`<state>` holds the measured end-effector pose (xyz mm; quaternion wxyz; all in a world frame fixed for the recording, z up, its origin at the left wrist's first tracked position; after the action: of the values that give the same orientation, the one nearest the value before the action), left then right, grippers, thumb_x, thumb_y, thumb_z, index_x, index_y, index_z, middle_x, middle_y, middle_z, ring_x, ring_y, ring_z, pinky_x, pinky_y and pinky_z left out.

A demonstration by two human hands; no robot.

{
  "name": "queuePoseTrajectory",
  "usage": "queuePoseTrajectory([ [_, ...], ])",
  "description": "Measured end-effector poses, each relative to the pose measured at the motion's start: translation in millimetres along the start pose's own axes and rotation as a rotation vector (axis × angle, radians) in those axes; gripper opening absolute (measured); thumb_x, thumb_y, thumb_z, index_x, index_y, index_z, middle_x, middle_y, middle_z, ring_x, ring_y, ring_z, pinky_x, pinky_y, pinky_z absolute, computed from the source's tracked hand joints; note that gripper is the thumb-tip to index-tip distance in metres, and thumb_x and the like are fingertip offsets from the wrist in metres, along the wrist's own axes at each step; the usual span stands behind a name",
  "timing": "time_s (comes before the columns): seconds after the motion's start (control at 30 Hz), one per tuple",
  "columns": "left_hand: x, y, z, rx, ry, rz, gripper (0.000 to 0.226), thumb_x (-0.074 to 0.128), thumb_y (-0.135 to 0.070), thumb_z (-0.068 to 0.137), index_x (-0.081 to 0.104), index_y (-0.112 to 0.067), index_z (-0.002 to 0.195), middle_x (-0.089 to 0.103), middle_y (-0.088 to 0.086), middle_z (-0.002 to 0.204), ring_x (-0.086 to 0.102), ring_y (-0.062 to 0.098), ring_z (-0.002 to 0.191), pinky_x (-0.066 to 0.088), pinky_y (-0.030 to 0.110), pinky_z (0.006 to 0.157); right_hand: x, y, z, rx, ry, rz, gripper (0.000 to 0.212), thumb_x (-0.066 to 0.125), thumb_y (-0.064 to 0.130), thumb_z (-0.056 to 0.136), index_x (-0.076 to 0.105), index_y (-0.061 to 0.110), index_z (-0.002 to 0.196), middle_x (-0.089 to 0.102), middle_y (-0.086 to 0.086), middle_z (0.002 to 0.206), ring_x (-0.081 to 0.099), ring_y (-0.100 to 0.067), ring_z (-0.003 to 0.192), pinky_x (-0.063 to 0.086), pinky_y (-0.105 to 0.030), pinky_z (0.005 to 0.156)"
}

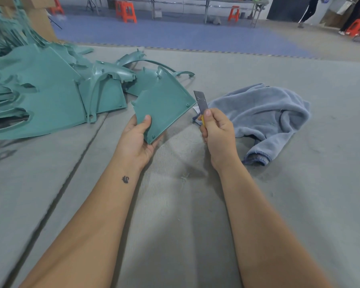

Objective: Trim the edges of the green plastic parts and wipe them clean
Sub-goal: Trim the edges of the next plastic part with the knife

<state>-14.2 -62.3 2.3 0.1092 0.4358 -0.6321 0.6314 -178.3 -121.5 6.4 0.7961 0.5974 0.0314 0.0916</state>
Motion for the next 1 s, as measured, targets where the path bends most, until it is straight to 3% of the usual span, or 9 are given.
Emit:
queuePoseTrajectory([
  [0.37,-1.7,-0.6,1.1,-0.004,-0.004,0.004,0.023,0.045,-0.006,0.100,0.060,-0.022,0.105,0.074,0.000,0.088,0.072,0.014,0.074,0.060,0.029,0.063,0.1,-2.0,0.2,0.016,0.056,-0.057,0.030,0.043,0.016,0.103,0.051,0.016,0.074,0.033,0.000,0.057,0.027,-0.011,0.053,0.025,-0.019,0.048],
  [0.87,-5.2,-2.4,2.2,-0.007,0.003,-0.007,0.027,0.044,-0.007,0.101,0.055,-0.018,0.123,0.069,0.006,0.106,0.070,0.018,0.083,0.061,0.030,0.064,-0.6,-2.7,0.6,0.066,0.132,-0.050,0.030,0.043,0.013,0.103,0.046,0.012,0.073,0.034,0.005,0.057,0.029,-0.009,0.054,0.026,-0.018,0.050],
  [1.0,-4.5,-1.9,2.6,0.014,-0.001,-0.022,0.023,0.043,-0.007,0.101,0.057,-0.020,0.113,0.070,0.006,0.102,0.072,0.016,0.073,0.058,0.027,0.056,8.1,-4.6,-2.8,0.040,0.236,-0.221,0.034,0.048,0.014,0.101,0.051,0.018,0.067,0.034,0.005,0.053,0.029,-0.011,0.053,0.025,-0.023,0.052],
])
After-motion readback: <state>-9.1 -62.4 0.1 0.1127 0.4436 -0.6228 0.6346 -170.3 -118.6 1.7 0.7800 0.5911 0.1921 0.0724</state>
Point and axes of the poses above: each hand's wrist, its own z-axis towards the middle knuckle, its own x-axis out of the palm, y = z × x, the point moved 3 cm from there along z, towards the middle knuckle
